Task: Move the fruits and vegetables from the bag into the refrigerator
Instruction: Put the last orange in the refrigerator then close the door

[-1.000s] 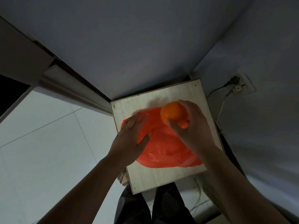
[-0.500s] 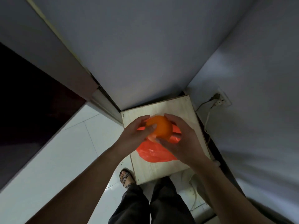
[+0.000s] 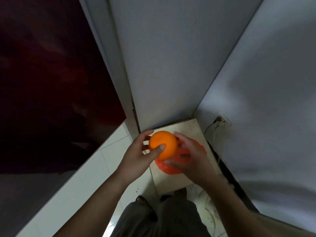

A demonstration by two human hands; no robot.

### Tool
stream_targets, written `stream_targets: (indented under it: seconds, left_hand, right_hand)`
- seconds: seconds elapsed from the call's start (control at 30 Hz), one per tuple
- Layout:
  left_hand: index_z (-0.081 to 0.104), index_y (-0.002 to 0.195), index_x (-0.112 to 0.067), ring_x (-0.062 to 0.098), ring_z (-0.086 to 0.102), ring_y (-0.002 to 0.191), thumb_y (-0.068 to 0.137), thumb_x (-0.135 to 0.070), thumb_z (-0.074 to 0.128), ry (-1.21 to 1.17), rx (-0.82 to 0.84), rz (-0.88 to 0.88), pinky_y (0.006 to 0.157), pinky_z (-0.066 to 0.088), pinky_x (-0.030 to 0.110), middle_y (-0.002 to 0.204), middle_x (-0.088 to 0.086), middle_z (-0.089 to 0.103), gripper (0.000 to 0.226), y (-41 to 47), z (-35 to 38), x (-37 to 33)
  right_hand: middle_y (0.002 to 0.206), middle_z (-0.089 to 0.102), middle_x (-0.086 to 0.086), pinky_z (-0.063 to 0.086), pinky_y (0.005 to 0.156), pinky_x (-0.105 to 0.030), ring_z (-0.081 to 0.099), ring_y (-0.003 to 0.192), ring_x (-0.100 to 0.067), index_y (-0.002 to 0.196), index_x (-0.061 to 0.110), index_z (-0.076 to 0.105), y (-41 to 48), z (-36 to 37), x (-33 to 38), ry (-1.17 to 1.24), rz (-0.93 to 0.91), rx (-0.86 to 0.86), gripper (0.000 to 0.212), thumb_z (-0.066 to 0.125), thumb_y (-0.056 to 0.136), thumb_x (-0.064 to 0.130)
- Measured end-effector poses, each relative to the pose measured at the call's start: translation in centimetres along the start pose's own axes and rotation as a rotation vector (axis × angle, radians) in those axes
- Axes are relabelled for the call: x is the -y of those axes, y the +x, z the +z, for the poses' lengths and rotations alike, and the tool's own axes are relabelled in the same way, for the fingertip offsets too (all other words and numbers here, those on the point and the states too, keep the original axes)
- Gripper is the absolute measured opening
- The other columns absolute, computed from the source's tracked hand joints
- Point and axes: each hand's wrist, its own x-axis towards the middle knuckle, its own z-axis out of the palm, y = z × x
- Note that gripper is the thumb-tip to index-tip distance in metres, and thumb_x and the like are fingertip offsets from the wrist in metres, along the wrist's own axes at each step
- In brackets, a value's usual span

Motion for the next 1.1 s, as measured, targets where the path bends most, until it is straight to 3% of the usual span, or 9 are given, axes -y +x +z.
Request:
stream_targets:
  seconds: [0.2,0.37,0.47,0.57,0.7,0.83,1.0,1.1]
  left_hand:
    - [0.039,0.12,-0.048,-0.004,0.049,0.099,0.07,-0.057,0.056,-0.052,-0.122,0.009,0.069,0.041,0.009,0.113,-0.031,0.042,0.053,-3.6,-1.1,-1.0]
    - [0.039,0.119,-0.053,-0.005,0.051,0.098,0.071,-0.058,0.055,-0.101,-0.331,-0.045,0.063,0.042,0.006,0.12,-0.027,0.042,0.051,-7.3,-1.4,-0.6]
    - [0.036,0.117,-0.057,-0.007,0.049,0.097,0.067,-0.06,0.057,-0.121,-0.45,-0.101,0.059,0.043,0.005,0.124,-0.025,0.04,0.054,-10.0,-0.8,0.1]
    - [0.037,0.115,-0.056,0.003,0.052,0.101,0.065,-0.06,0.059,-0.133,-0.502,-0.153,0.065,0.046,0.011,0.12,-0.027,0.043,0.055,-12.4,-0.1,1.2]
    - [0.046,0.118,-0.048,0.008,0.056,0.106,0.07,-0.061,0.065,-0.377,-0.65,-0.209,0.081,0.051,0.024,0.122,-0.022,0.05,0.054,-16.1,1.4,2.9]
    - [0.047,0.122,-0.045,0.013,0.057,0.109,0.07,-0.058,0.061,-0.531,-0.753,-0.227,0.088,0.053,0.031,0.124,-0.018,0.051,0.056,-19.3,2.6,4.2]
    - [0.042,0.125,-0.046,-0.002,0.053,0.109,0.077,-0.056,0.054,-0.473,-0.859,-0.255,0.084,0.046,0.018,0.127,-0.023,0.048,0.051,-23.7,1.9,6.3]
    - [0.04,0.127,-0.045,0.002,0.051,0.115,0.075,-0.06,0.049,-0.379,-0.94,-0.307,0.084,0.041,0.015,0.129,-0.021,0.047,0.055,-26.5,0.9,8.3]
  right_hand:
    - [0.119,0.034,0.04,0.038,0.077,-0.005,0.044,0.106,0.013,0.122,0.058,0.028,0.6,-0.3,3.1,-0.029,-0.1,0.158,0.077,0.08,0.066,0.041]
    - [0.135,0.04,0.023,0.051,0.091,-0.028,0.048,0.118,-0.005,0.129,0.052,0.036,1.9,0.6,4.4,-0.071,-0.228,0.34,0.079,0.08,0.064,0.048]
    - [0.131,0.032,0.032,0.047,0.088,-0.017,0.043,0.117,0.0,0.127,0.056,0.033,1.5,1.4,5.3,-0.119,-0.335,0.474,0.077,0.079,0.066,0.045]
    - [0.13,0.028,0.037,0.046,0.088,-0.016,0.04,0.119,0.004,0.126,0.06,0.031,0.6,2.7,5.7,-0.118,-0.425,0.598,0.078,0.079,0.067,0.042]
    - [0.13,0.043,0.033,0.05,0.088,-0.023,0.045,0.118,0.006,0.131,0.052,0.038,-0.8,4.8,5.1,0.073,-0.342,0.682,0.086,0.084,0.059,0.042]
    - [0.127,0.047,0.03,0.053,0.083,-0.021,0.051,0.114,0.003,0.121,0.054,0.045,-2.4,7.0,5.6,0.111,-0.295,0.823,0.075,0.085,0.058,0.042]
    - [0.129,0.038,0.033,0.053,0.079,-0.019,0.047,0.116,0.002,0.119,0.052,0.043,-4.1,10.2,8.0,0.0,-0.411,0.939,0.071,0.083,0.062,0.039]
    - [0.127,0.032,0.04,0.052,0.079,-0.016,0.042,0.117,0.007,0.122,0.052,0.04,-5.4,12.6,9.6,-0.08,-0.51,0.981,0.072,0.082,0.066,0.036]
